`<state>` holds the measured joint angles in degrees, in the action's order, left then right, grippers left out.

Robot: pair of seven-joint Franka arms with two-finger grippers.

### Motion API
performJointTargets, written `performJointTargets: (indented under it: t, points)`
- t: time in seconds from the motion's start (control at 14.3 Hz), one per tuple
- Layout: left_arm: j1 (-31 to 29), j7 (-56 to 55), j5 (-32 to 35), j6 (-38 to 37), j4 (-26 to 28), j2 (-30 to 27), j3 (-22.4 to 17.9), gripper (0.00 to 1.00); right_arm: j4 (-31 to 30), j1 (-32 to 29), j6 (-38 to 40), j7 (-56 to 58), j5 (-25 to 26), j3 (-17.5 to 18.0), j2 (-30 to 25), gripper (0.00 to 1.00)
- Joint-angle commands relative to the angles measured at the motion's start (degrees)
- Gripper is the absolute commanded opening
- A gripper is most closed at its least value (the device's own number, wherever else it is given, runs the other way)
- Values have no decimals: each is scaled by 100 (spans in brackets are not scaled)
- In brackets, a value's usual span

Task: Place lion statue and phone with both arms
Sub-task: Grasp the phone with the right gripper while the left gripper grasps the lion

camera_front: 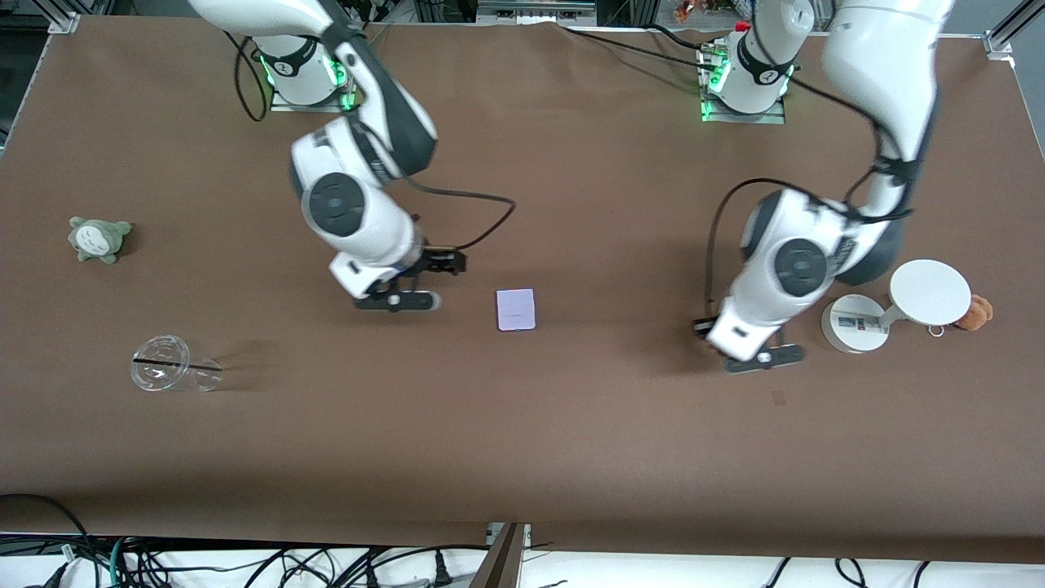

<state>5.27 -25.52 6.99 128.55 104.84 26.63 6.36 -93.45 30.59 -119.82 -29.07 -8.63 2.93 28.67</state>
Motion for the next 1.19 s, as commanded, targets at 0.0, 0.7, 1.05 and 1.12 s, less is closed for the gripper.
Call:
performJointTargets:
  t: [0.0, 0.7, 1.05, 1.12]
  points:
    - [-595, 818, 75, 197, 765, -571, 94, 0, 72, 403, -584, -90, 159, -55, 392, 100]
    - [-1274, 1322, 84, 1181, 1549, -527, 59, 0, 810, 826, -1385, -99, 899, -55, 1500, 100]
    - [-1344, 1322, 75, 1488, 1672, -413, 59, 0, 1099, 984, -1869, -99, 1021, -90, 1905, 100]
    - [-1344, 1322, 75, 1515, 1680, -387, 59, 0, 1179, 1002, -1869, -108, 1109, -90, 2001, 100]
